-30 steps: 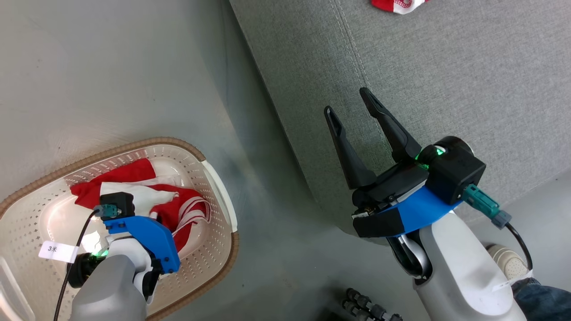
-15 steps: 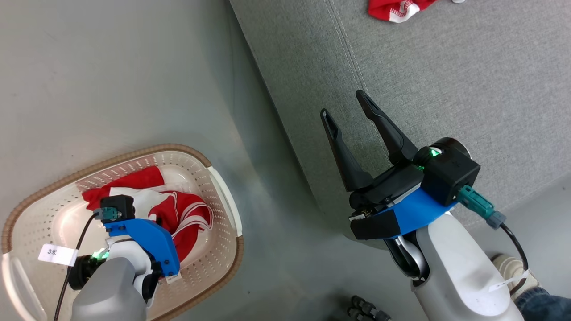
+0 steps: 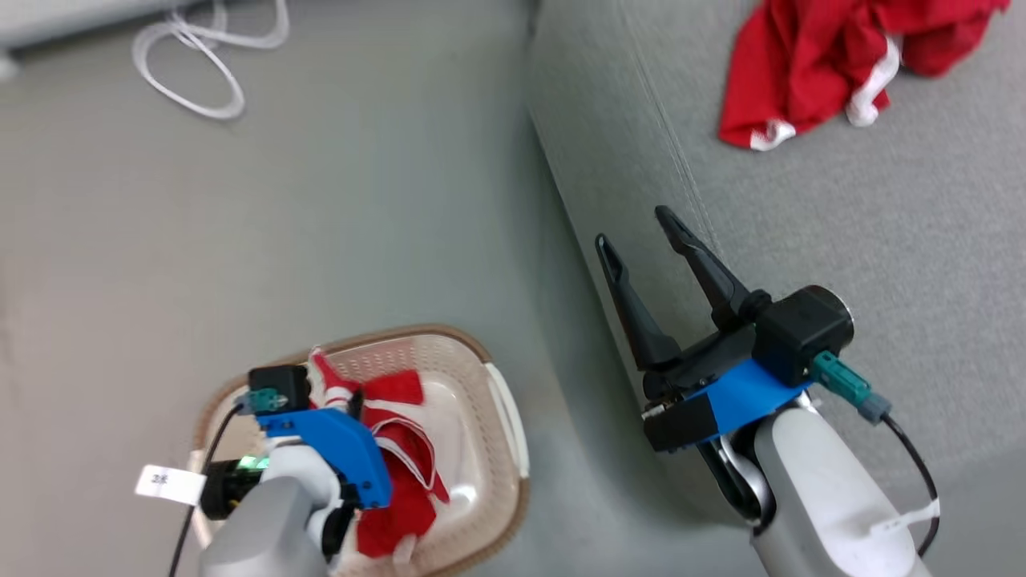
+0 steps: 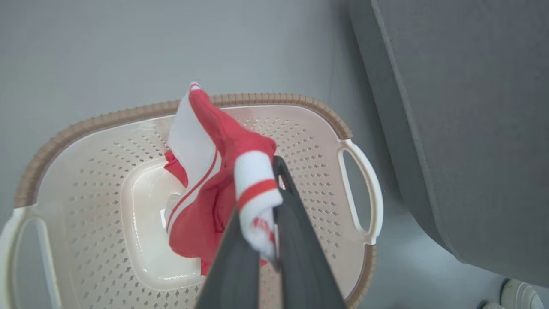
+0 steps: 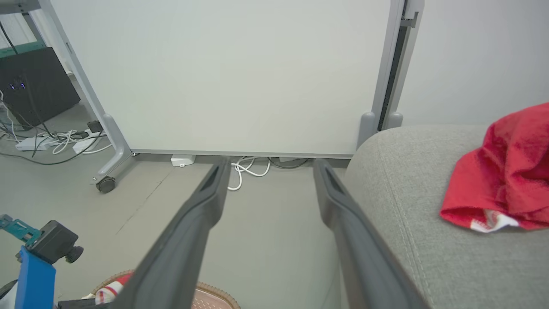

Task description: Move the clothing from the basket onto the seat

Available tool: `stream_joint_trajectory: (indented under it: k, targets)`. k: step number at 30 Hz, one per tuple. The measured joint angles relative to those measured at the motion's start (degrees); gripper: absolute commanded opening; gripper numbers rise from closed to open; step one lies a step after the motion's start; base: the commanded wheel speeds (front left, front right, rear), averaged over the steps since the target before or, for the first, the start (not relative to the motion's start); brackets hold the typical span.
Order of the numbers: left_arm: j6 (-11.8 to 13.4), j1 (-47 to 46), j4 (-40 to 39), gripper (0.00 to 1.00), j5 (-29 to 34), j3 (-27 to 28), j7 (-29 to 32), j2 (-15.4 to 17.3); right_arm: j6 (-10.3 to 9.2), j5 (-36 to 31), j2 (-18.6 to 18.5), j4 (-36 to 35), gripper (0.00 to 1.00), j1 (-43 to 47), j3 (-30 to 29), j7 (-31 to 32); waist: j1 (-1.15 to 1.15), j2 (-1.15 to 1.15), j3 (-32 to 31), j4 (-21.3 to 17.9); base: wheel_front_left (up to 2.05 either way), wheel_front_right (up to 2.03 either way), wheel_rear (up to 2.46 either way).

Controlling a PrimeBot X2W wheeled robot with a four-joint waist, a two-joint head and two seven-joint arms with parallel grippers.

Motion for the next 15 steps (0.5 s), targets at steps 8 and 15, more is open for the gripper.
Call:
stream_joint_trajectory:
  k: [8, 15]
  targets:
    - [0.00, 2.27, -7.97, 0.00, -4.92, -4.98, -1.80, -1.05, 0.00, -1.60, 0.01, 0.82, 1.00, 4.76, -2.98, 2.23, 0.00, 0.00, -9.98, 6.52, 0.00, 0.00, 0.00]
    - [-0.01, 2.03, -14.79, 0.00, -8.08, -9.13, -3.55, -1.23, 0.00, -2.23, 0.02, -0.30, 1.00, 8.73, -4.87, 4.34, 0.01, 0.00, -16.00, 11.05, 0.00, 0.00, 0.00]
